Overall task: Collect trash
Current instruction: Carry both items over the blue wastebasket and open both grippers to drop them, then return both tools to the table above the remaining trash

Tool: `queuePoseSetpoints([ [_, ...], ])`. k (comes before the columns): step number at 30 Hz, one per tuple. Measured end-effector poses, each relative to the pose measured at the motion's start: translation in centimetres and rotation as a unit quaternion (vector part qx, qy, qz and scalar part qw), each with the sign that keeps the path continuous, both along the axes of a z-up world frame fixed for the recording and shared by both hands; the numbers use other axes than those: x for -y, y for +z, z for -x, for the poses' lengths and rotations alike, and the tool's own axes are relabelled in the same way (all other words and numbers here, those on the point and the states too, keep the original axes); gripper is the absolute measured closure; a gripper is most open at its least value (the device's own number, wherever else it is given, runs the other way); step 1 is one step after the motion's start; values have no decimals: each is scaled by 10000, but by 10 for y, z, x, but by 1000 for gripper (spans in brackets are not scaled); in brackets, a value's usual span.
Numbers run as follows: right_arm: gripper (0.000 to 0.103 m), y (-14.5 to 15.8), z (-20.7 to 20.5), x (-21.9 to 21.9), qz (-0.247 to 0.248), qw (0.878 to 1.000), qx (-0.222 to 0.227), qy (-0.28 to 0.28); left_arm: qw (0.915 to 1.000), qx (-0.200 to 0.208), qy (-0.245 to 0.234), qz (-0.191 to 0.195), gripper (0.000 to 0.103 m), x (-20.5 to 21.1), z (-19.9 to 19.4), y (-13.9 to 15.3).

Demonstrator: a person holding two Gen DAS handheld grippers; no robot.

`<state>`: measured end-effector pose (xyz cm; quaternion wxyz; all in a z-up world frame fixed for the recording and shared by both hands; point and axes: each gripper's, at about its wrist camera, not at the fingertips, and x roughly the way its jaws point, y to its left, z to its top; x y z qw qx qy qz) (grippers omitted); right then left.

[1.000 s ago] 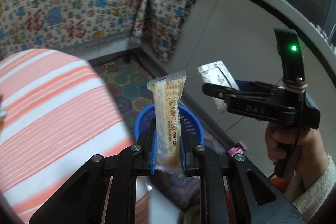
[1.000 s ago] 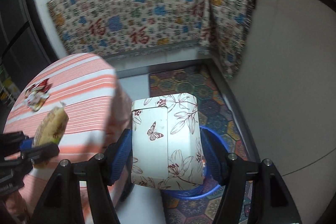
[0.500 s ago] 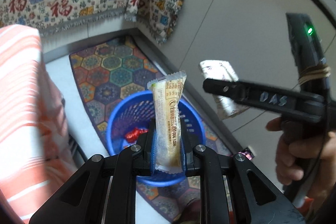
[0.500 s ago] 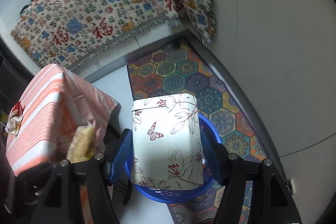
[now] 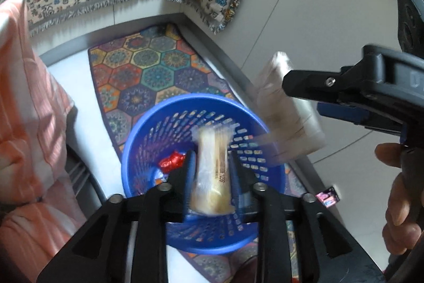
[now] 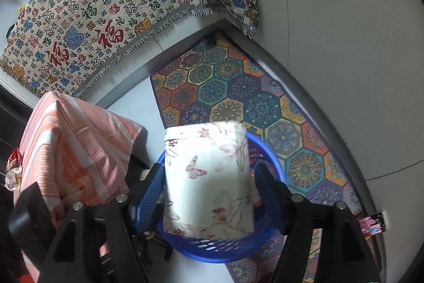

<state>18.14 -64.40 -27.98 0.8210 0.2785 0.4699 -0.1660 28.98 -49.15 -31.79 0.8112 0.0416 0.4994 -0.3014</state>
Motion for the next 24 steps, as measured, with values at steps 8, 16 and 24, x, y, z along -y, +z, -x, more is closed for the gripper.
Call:
queuePoseSetpoints([
  [8,22,13,2,5,218,9996,177,-100,9995,285,133,64,30,-7,8,25],
  [16,22,68,7,-18,1262,9886,821,37,9955,911,150,232,19,-38,43,112],
  [24,22,120,8,-86,2194,9628,1448,619,9928,1065,544,-53,8,-156,90,168],
])
